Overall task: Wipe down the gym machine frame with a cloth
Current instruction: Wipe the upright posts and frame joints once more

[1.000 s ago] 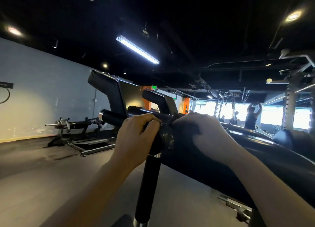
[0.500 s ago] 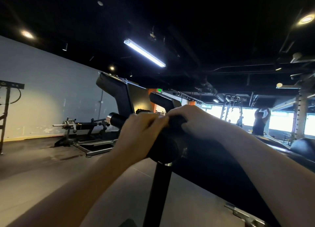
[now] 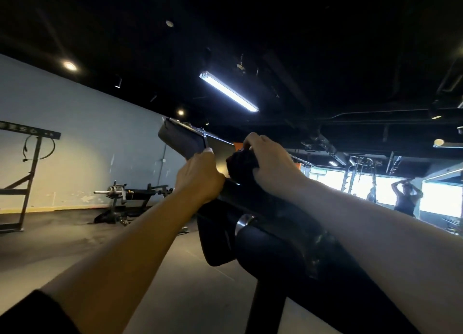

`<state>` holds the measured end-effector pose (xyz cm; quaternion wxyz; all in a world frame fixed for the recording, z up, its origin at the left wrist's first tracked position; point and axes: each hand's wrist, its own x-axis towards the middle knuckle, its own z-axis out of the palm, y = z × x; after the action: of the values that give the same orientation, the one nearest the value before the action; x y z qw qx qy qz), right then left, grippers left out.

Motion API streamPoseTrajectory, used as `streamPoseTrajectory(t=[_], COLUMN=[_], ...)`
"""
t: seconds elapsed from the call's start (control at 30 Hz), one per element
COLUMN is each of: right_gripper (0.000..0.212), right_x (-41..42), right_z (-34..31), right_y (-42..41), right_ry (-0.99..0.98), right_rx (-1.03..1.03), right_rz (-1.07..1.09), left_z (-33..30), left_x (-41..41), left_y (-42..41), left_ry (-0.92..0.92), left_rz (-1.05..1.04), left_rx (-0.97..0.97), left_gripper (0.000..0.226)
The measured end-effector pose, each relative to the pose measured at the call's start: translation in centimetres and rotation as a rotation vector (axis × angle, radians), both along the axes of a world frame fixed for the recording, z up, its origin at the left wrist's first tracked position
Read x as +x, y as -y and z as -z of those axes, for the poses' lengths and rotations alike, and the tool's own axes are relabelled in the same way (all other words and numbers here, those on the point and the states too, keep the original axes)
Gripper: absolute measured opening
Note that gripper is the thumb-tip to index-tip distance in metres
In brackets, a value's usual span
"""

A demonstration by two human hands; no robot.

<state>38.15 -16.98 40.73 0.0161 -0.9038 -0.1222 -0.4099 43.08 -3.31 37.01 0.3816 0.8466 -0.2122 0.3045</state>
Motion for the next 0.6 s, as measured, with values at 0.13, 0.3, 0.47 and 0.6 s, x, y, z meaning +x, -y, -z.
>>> streamPoseTrajectory(t=[0.13, 0.3, 0.47, 0.6], right_gripper=[0.004, 0.025, 0.022, 0.029], right_x=[4.1, 5.8, 7.7, 7.4], right_z=[0.1, -1.3, -1.1, -0.6], right_y=[-1.8, -1.2, 1.6, 1.8], right_ry=[-0.08, -0.218, -0.248, -0.337], right_rx=[-0.28, -0.205, -0.038, -0.016], right_rz=[0.056, 0.045, 0.209, 0.249], left_z=[-0.3, -0.2, -0.3, -0.3], left_x=[0.2, 0.6, 0.2, 0.1], left_y=[0.1, 0.2, 0.3, 0.3], left_ry=[-0.056, -0.061, -0.073, -0.071], left_rz=[0.005, 0.046, 0.03, 0.021], left_rx=[0.151, 0.217, 0.216, 0.231], left_gripper=[0.051, 0.056, 0.066, 0.065])
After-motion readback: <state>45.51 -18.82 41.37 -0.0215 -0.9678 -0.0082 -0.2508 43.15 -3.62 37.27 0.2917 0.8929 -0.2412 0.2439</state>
